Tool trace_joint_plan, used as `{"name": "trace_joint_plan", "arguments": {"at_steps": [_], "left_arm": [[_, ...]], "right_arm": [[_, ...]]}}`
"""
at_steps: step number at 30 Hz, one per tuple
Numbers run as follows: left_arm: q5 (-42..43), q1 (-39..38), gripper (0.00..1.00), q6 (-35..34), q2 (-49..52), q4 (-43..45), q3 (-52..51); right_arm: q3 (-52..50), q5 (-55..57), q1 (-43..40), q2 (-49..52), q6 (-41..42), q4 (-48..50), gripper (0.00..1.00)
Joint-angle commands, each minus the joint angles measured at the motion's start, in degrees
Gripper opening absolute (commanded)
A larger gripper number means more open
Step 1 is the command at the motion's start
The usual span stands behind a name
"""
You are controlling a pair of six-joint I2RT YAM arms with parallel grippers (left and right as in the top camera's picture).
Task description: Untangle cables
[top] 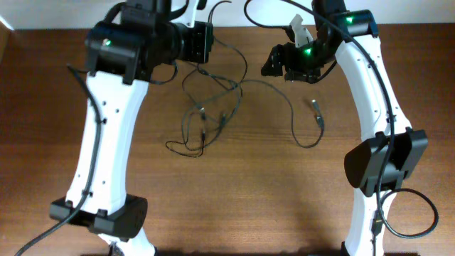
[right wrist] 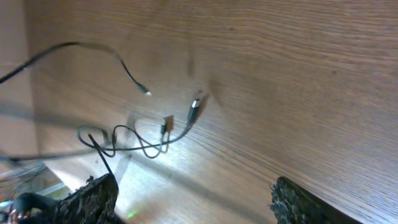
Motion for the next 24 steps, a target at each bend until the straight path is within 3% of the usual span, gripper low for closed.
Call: {"name": "trace_joint_plan", "arguments": {"at_steps": [1, 5, 8, 12, 17, 20, 21, 22, 24], "left_arm": [[2.2, 0.0, 0.0, 1.1, -1.4, 1.4, -0.2], [2.2, 0.0, 0.0, 1.1, -1.2, 1.9, -0.2], [3.9, 0.0, 0.0, 1.1, -1.2, 3.7, -0.2], [11.7, 0.6, 0.0, 1.0, -2.3, 7.8, -0.1], [12.9, 0.6, 0.0, 1.1, -5.2, 8.3, 0.5], [12.4, 2.3, 0.0, 1.1, -8.3, 8.3, 0.5], [11.9, 2.9, 0.0, 1.1, -8.7, 8.3, 0.5], [10.8, 4.4, 0.0, 1.1, -9.2, 8.1, 0.5], [7.7, 7.3, 0.0, 1.1, -9.0, 7.0, 0.5]], "right_arm": [[0.0, -7.7, -0.1, 0.0, -1.1, 1.2, 0.81], [0.0, -18.1, 0.0, 0.0, -4.0, 3.8, 0.8], [0.0, -17.5, 0.9, 0.0, -5.8, 4.0, 0.8], [-0.1, -9.6, 4.1, 0.1, -5.9, 6.2, 0.81], [-0.3, -1.5, 6.7, 0.8, 0.0, 14.0, 0.8], [-0.4, 6.9, 6.9, 1.1, 5.4, 16.5, 0.21], [-0.4, 8.3, 6.9, 1.0, 6.0, 16.5, 0.09], [-0.4, 9.3, 6.4, 0.4, 7.5, 16.5, 0.04], [-0.4, 10.3, 5.4, -2.1, 7.4, 16.5, 0.04]]}}
